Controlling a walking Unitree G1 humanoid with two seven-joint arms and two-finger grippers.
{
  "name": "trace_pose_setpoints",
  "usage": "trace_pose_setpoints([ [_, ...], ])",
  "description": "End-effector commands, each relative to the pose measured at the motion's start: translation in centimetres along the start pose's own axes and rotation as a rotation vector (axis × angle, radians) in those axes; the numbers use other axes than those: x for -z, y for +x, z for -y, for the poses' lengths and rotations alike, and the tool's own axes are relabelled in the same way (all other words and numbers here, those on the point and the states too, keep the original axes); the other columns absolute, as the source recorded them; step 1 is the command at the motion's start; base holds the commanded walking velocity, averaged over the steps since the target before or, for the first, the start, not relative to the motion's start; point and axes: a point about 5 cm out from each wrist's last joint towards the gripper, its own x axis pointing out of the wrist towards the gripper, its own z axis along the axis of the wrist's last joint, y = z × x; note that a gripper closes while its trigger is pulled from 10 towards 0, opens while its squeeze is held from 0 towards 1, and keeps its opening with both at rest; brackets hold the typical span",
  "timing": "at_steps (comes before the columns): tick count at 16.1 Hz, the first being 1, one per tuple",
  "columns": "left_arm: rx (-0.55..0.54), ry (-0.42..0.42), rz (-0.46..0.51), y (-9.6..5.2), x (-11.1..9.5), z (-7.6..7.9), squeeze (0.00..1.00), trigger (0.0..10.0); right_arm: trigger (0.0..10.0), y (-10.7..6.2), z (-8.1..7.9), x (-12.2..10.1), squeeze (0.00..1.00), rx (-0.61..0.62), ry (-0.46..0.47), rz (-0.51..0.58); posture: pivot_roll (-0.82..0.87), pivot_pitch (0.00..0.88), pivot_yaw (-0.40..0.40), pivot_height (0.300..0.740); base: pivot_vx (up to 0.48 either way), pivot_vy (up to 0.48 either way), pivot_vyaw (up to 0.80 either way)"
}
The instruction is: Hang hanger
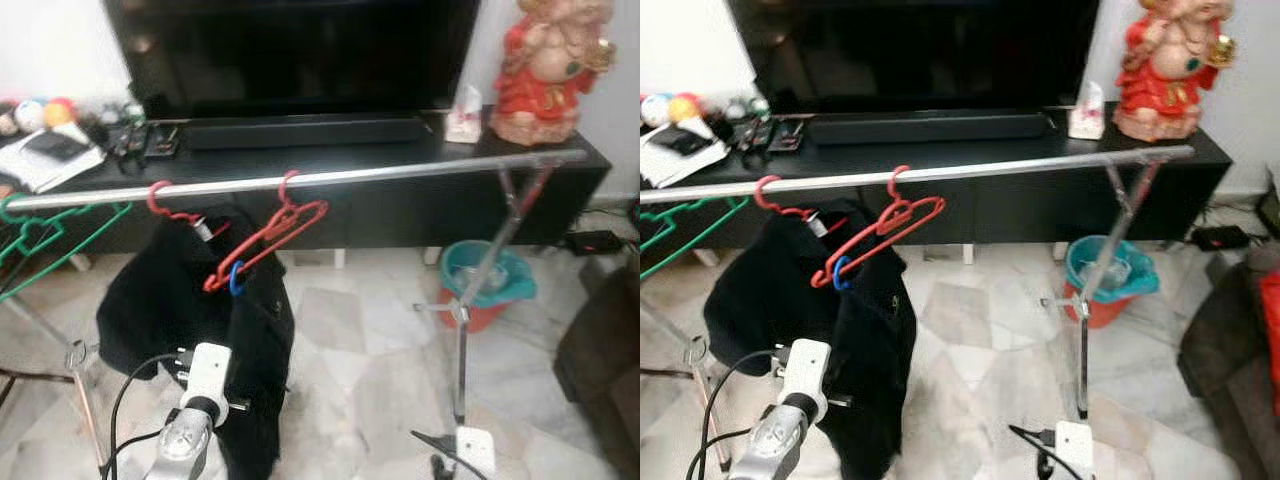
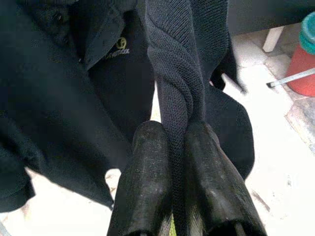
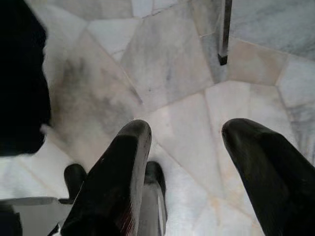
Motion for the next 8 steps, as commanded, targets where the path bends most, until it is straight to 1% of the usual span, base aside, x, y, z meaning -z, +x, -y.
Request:
trace_pose_setpoints([
  [1, -0.005, 0.021, 0.095, 0.1, -1.4, -0.3, 0.00, 10.0, 10.0, -0.1, 0.0, 0.4, 0.00, 0.000, 0.003, -0.013, -0.17, 0.000, 0.043, 0.740, 0.000, 0.000, 0.00],
  [4, 0.015, 0.035, 0.122, -0.2, -1.6, 0.2, 0.00, 10.0, 10.0, -0.1, 0.0, 0.4, 0.00, -0.001, 0.001, -0.015, -0.16, 0.000, 0.037, 0.740, 0.000, 0.000, 0.00],
  [5, 0.026, 0.038, 0.102, -0.3, -1.2, 0.3, 0.00, 10.0, 10.0, -0.1, 0.0, 0.4, 0.00, -0.002, -0.001, -0.016, -0.16, 0.000, 0.037, 0.740, 0.000, 0.000, 0.00],
  [8, 0.042, 0.068, -0.007, -0.9, 0.5, 0.5, 0.00, 10.0, 10.0, -0.1, 0.1, 0.4, 0.00, -0.003, -0.002, -0.017, -0.16, 0.000, 0.033, 0.740, 0.000, 0.000, 0.00],
])
